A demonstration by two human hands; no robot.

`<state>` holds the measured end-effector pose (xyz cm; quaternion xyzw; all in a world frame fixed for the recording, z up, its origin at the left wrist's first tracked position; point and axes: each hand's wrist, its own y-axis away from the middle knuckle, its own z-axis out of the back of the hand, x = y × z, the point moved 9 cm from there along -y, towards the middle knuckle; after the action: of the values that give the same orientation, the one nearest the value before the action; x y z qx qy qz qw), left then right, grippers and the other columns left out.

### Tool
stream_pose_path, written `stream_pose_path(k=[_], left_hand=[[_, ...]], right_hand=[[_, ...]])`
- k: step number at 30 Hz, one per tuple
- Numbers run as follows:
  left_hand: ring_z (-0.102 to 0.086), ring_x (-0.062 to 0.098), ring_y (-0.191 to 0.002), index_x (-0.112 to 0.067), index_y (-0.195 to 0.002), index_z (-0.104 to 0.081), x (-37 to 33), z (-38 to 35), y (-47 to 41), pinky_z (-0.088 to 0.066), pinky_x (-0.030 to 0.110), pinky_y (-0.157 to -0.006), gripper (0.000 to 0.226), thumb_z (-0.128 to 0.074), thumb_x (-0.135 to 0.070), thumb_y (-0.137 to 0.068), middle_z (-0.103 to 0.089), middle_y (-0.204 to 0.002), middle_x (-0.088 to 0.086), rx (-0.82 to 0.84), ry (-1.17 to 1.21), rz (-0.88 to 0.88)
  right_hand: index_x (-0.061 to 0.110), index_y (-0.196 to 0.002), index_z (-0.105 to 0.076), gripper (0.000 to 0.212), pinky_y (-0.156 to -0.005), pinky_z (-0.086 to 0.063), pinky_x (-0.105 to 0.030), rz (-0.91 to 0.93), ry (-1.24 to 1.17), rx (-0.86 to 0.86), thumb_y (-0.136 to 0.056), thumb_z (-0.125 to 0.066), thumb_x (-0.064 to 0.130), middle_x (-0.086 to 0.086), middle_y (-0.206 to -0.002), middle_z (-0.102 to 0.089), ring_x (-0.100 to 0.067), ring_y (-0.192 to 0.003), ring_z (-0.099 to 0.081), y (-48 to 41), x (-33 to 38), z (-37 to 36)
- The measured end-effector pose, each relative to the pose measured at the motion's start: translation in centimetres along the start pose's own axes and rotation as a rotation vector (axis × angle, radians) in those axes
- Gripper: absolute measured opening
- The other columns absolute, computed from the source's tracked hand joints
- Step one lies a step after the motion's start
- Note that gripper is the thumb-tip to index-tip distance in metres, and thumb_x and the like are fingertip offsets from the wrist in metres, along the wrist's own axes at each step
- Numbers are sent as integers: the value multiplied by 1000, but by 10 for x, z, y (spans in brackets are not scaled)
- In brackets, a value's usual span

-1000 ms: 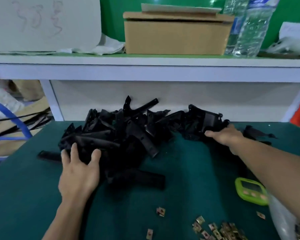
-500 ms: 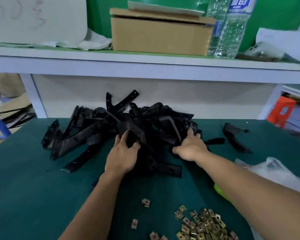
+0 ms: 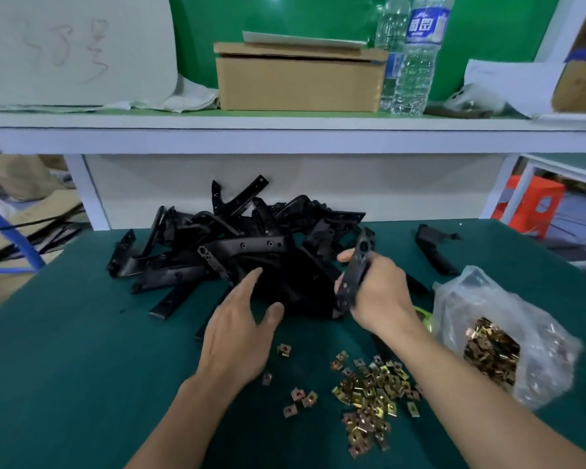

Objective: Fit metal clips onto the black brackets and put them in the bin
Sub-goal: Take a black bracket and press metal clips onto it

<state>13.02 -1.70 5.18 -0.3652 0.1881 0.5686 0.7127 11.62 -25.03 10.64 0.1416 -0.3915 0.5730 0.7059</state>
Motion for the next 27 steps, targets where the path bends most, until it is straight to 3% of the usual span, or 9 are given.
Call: stream_pose_path(k=[2,5,7,9,13,16,18,23,27], left_hand=[[-61,-13,-99,-55,-143,-43,-20,1,22,-48,13,-81,52,-57,-57,-93,-64,-126,-30,71,326,33],[-68,1,-80,-36,-105,-74,-52,-12,53,-49,15,-68,28,-54,-50,-92,-75,-88,-14,143,656,25],[-56,9,-60,-23,-66,-66,-63,-24,72,-44,27,-59,35,-57,-40,-95,-62,-63,-10,175,689,-6],[-53,12,-53,-23,-55,-61,-56,-35,84,-43,27,-56,39,-64,-34,-93,-57,-54,-5,196,640,22],[-57,6,-50,-27,-61,-68,-35,-40,87,-46,18,-55,36,-68,-37,-95,-65,-55,-3,126,477,110],[-60,5,-57,-27,-69,-68,-24,-27,79,-44,16,-51,31,-63,-43,-95,-66,-62,-10,-61,307,164],[-64,-3,-71,-31,-74,-71,-11,-16,73,-45,11,-56,21,-66,-37,-93,-69,-69,-19,-150,204,240],[-56,-1,-95,-35,-94,-75,-10,-35,63,-39,12,-77,11,-74,-26,-89,-60,-102,-26,47,-21,109],[-55,3,-96,-32,-89,-78,-20,-44,63,-43,17,-85,14,-76,-18,-88,-58,-92,-25,95,-35,35]], right_hand=[[40,-114,-64,34,-75,-56,-24,170,36,37,-87,-58,20,15,-87,-71,-8,-84,-69,37,18,1],[39,-108,-55,20,-68,-55,-37,314,292,74,-90,-61,32,8,-78,-69,-15,-73,-68,83,17,-8],[36,-106,-50,19,-63,-49,-38,299,438,112,-91,-59,29,4,-77,-66,-24,-76,-68,101,0,-17],[36,-112,-46,27,-63,-42,-38,262,523,153,-91,-57,26,5,-83,-66,-26,-83,-69,115,-16,-23],[33,-144,-39,59,-62,-44,-36,282,535,68,-88,-56,23,5,-95,-69,-22,-81,-67,124,-23,-20],[34,-113,-50,24,-60,-43,-37,216,468,60,-90,-54,34,4,-84,-66,-24,-77,-66,119,-31,-15],[33,-104,-49,18,-60,-40,-37,173,470,124,-87,-56,34,4,-82,-65,-29,-79,-67,116,-40,-19],[33,-95,-48,16,-57,-38,-37,198,427,134,-83,-58,32,6,-71,-60,-29,-64,-57,111,-46,-22],[32,-98,-50,20,-58,-39,-37,206,453,138,-82,-61,31,6,-72,-59,-30,-63,-50,106,-52,-23]])
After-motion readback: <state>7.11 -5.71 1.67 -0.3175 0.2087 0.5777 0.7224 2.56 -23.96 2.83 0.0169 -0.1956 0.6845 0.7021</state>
